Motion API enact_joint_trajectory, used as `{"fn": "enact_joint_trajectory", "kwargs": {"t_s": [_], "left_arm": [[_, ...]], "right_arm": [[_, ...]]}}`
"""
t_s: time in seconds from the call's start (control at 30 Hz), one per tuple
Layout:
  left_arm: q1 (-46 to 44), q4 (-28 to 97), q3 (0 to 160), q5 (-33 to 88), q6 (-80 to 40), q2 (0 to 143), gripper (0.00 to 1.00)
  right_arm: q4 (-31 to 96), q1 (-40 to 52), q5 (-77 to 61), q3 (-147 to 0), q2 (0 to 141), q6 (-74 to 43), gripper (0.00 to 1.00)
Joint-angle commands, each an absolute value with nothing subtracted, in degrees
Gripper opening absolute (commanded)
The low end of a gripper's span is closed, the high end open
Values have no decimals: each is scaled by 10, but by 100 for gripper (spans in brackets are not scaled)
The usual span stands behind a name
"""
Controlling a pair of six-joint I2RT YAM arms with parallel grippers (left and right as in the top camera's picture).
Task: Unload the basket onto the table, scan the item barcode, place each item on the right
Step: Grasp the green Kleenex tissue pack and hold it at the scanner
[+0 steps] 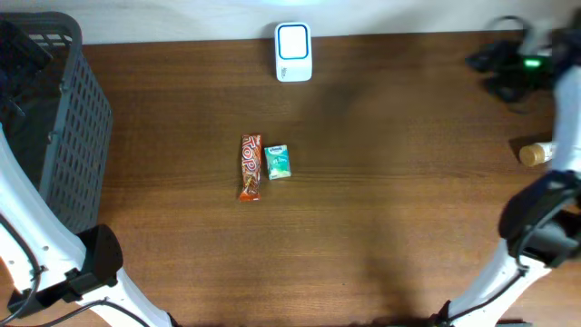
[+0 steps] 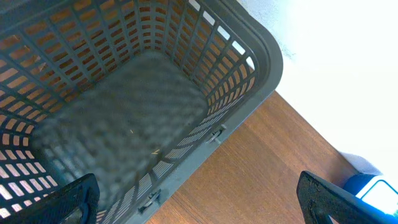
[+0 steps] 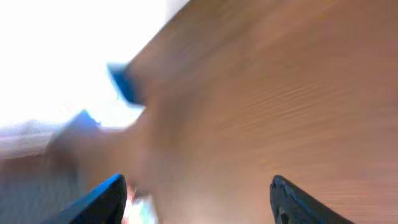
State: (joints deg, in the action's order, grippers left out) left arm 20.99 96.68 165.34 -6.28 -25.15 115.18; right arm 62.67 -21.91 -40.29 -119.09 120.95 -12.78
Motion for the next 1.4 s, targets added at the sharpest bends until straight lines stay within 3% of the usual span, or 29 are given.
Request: {"fn": "enact_joint_trajectory", "kwargs": {"t_s": [0.0,0.07,0.27,0.4,0.63,0.8,0.9,0.93,0.97,1.07,1.17,1.3,1.37], "left_arm": [[212,967,1658,-67,-254,1143,99],[212,967,1658,-67,-254,1143,99],[212,967,1658,-67,-254,1143,99],[212,967,1658,-67,-254,1143,99],[212,967,1658,-67,-254,1143,99],[212,967,1658,-67,-254,1143,99],[212,967,1658,-67,-254,1143,99],[212,967,1658,-67,-254,1143,99],[212,967,1658,-67,-254,1143,99],[212,967,1658,-67,-254,1143,99],[212,967,1658,-67,-254,1143,99],[212,967,1658,-67,-254,1143,99],[212,967,1658,-67,-254,1143,99]], "right_arm": [[670,-94,-421,-1184,1206,-21,83],[682,-23,-392,-1183,1217,-21,93],[682,141,-394,-1183,1307,-45,93],[676,186,-415,-1183,1354,-49,79],[645,210,-415,-1182,1414,-80,66],[636,221,-418,-1181,1438,-80,65],[617,241,-415,-1168,1439,-97,53],[605,246,-415,-1163,1439,-100,43],[597,248,-415,-1162,1439,-100,26],[585,246,-416,-1163,1439,-100,4],[595,231,-409,-1192,1436,-100,4],[710,216,-160,-1319,1423,-100,4],[761,222,108,-1430,1422,-99,4]]}}
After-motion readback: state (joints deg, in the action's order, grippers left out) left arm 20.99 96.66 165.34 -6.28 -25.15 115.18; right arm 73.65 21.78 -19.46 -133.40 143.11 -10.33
